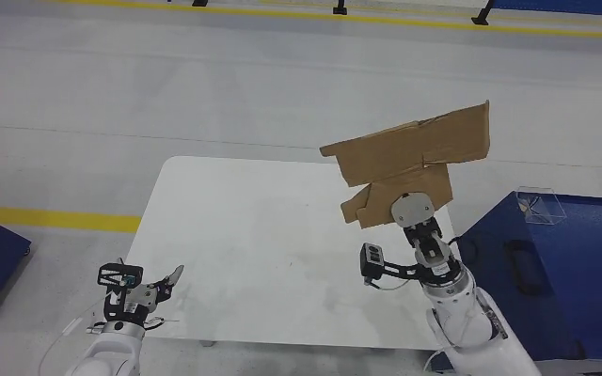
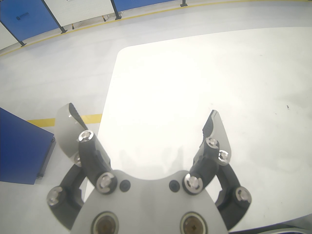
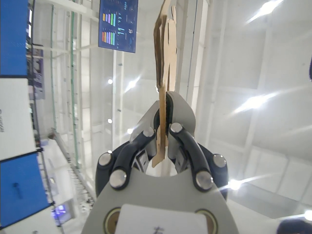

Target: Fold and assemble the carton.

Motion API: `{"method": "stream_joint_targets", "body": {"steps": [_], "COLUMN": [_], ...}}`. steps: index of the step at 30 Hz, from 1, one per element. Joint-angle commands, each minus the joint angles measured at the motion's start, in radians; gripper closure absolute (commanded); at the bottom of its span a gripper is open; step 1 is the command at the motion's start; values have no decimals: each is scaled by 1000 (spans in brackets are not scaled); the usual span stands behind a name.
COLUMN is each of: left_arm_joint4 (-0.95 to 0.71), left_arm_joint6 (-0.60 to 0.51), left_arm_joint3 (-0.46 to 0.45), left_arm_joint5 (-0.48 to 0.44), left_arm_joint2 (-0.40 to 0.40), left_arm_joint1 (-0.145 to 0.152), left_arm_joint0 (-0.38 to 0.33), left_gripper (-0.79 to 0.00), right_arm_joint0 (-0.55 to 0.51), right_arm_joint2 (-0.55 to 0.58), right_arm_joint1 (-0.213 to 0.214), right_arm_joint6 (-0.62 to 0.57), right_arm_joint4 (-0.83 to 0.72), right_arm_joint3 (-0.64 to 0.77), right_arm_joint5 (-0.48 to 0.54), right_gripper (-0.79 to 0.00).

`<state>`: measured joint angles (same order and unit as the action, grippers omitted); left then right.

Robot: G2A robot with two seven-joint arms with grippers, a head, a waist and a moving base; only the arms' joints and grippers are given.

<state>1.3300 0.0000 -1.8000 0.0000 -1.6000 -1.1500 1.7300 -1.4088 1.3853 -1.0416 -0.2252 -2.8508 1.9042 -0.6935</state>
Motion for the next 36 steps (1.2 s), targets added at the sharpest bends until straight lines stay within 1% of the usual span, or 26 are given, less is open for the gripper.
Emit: {"method": "stream_joint_targets", "body": {"steps": [1,3,5,8,10,13,15,18,20,24,27,36], "left_arm_joint4": [0,0,0,0,0,0,0,0,0,0,0,0], "left_arm_joint6": [0,0,0,0,0,0,0,0,0,0,0,0], "left_arm_joint3": [0,0,0,0,0,0,0,0,0,0,0,0], "left_arm_joint5": [0,0,0,0,0,0,0,0,0,0,0,0], "left_arm_joint2": [0,0,0,0,0,0,0,0,0,0,0,0], "left_arm_joint1": [0,0,0,0,0,0,0,0,0,0,0,0], "left_arm_joint0": [0,0,0,0,0,0,0,0,0,0,0,0], "left_gripper": [-785,-785,-785,-785,-785,-785,-785,-785,-785,-785,-785,-785], "right_arm_joint0": [7,19,26,36,41,50,53,50,38,15,17,20], "right_arm_joint2": [61,123,163,208,245,282,285,287,259,201,173,167], "right_arm_joint1": [-4,-7,-10,-14,-15,-18,-21,-26,-31,-44,-51,-53], "right_arm_joint6": [-96,-203,-317,-470,-551,-659,-716,-795,-836,-891,-917,-911], "right_arm_joint4": [201,444,681,941,1116,1352,1433,1626,1705,1783,1836,1846], "right_arm_joint3": [16,28,28,22,10,-26,-53,-99,-126,-177,-216,-217], "right_arm_joint5": [42,126,239,402,537,755,856,1049,1144,1283,1371,1377], "right_gripper": [0,0,0,0,0,0,0,0,0,0,0,0]}}
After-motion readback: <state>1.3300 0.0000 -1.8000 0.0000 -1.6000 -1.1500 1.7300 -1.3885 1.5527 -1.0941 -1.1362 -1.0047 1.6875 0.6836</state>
